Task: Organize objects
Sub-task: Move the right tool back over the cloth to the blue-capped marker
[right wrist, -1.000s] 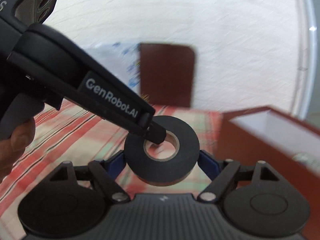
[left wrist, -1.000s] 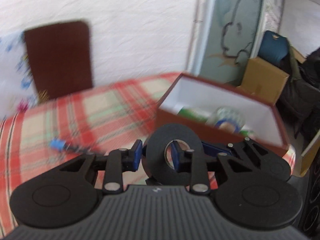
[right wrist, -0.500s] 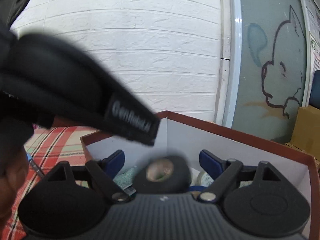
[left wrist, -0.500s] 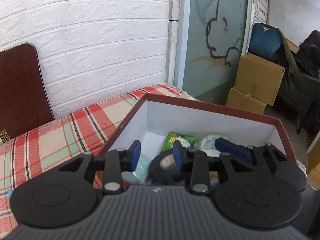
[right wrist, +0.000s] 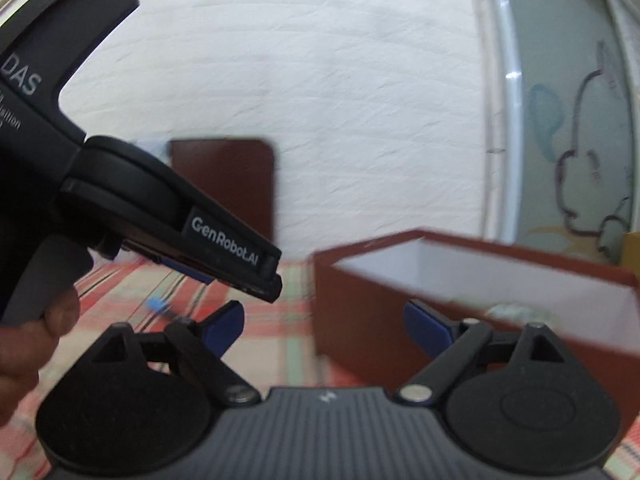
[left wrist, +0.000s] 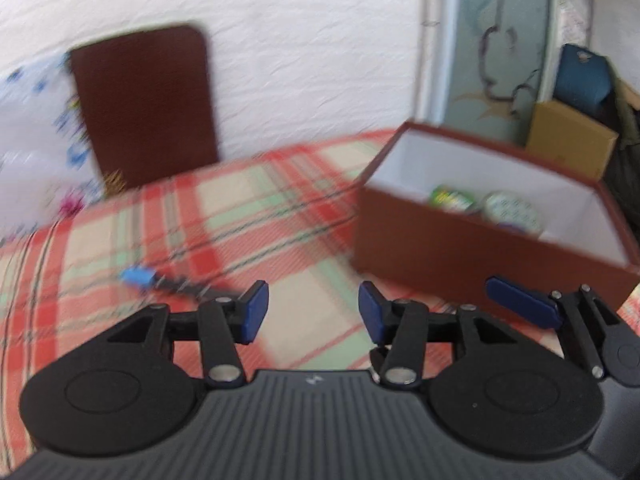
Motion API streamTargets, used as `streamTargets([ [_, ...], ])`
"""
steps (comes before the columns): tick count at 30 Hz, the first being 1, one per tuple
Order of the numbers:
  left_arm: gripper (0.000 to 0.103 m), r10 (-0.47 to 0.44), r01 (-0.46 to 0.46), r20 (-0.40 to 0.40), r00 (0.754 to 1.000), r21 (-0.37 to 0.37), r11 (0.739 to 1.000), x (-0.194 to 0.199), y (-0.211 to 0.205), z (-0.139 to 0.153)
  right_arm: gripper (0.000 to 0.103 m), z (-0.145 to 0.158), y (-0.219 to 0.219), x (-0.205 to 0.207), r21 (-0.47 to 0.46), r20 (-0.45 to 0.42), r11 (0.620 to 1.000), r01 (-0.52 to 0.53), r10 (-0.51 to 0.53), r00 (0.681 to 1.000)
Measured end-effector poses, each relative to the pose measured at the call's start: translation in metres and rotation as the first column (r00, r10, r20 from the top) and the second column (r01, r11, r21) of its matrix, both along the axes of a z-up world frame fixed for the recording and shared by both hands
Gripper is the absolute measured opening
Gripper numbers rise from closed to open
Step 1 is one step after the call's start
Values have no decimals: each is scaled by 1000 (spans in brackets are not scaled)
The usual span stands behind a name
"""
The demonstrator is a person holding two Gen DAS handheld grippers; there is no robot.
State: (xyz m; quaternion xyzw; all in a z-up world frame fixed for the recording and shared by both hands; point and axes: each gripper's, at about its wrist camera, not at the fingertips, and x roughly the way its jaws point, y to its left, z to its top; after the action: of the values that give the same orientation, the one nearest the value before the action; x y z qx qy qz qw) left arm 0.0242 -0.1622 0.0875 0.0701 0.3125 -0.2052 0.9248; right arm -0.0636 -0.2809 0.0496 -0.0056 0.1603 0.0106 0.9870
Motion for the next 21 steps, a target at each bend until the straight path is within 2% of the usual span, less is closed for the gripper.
streamTargets([
  [4, 52, 123, -121, -102, 987, 26, 992, 6, 48, -27, 90, -19, 14, 22, 68, -161, 995, -72, 82, 983],
  [8, 52, 224, -216, -125, 967, 72, 974, 7, 89, -45, 90, -27, 36, 24, 56, -212, 994, -94, 104, 972],
  [11, 52, 285, -277, -139, 948, 72, 958, 9, 116, -52, 90, -33, 45, 35, 38, -250, 994, -105, 112, 962],
  [18, 56, 337, -332, -89, 937, 61, 941, 11, 154, -60, 89, -43, 76, 49, -71, -307, 989, -131, 103, 946],
  [21, 60, 345, -342, -65, 936, 61, 938, 14, 162, -64, 89, -43, 83, 62, -109, -300, 986, -127, 89, 950],
])
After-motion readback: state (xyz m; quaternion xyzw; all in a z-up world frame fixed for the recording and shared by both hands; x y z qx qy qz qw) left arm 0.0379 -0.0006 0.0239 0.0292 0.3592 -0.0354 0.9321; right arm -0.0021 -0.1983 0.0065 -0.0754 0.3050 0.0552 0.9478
